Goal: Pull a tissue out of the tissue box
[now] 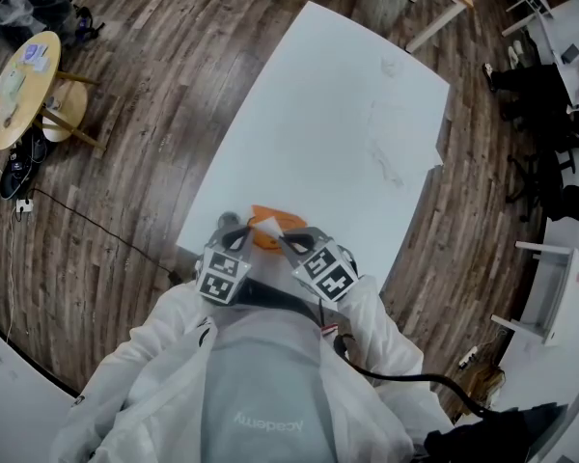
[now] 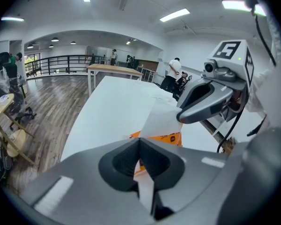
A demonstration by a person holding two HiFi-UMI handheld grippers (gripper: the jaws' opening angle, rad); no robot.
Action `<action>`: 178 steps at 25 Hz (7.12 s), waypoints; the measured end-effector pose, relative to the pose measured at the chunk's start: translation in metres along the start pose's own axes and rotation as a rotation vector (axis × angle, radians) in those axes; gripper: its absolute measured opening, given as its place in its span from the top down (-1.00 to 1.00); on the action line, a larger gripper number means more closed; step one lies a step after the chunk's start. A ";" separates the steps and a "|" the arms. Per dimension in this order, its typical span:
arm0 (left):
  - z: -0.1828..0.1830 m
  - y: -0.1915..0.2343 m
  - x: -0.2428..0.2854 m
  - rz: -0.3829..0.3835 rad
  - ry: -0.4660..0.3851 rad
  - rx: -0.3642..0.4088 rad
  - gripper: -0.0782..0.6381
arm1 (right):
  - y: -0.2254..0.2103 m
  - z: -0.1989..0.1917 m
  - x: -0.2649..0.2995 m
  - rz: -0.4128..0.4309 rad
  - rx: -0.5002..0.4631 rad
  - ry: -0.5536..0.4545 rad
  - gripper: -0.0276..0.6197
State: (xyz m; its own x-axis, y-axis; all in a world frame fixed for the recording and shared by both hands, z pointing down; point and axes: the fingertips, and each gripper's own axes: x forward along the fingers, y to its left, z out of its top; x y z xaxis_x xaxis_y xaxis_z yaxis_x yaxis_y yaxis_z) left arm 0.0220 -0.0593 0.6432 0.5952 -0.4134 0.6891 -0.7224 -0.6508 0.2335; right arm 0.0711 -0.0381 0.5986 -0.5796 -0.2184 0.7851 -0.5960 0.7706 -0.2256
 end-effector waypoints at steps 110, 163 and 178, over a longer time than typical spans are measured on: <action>0.018 -0.083 0.037 -0.193 0.006 0.126 0.78 | 0.018 0.042 -0.051 0.016 0.032 -0.209 0.90; 0.049 -0.086 0.061 -0.180 -0.025 0.134 0.78 | 0.016 0.054 -0.109 -0.053 0.021 -0.318 0.90; 0.074 -0.092 0.071 -0.162 -0.070 0.140 0.78 | 0.009 0.046 -0.126 -0.093 0.042 -0.355 0.90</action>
State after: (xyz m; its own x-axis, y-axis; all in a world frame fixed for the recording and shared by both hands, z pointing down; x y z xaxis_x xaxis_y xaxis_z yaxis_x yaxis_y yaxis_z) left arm 0.1562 -0.0758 0.6199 0.7258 -0.3368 0.5997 -0.5629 -0.7920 0.2364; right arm 0.1133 -0.0312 0.4717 -0.6744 -0.4861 0.5558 -0.6730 0.7142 -0.1920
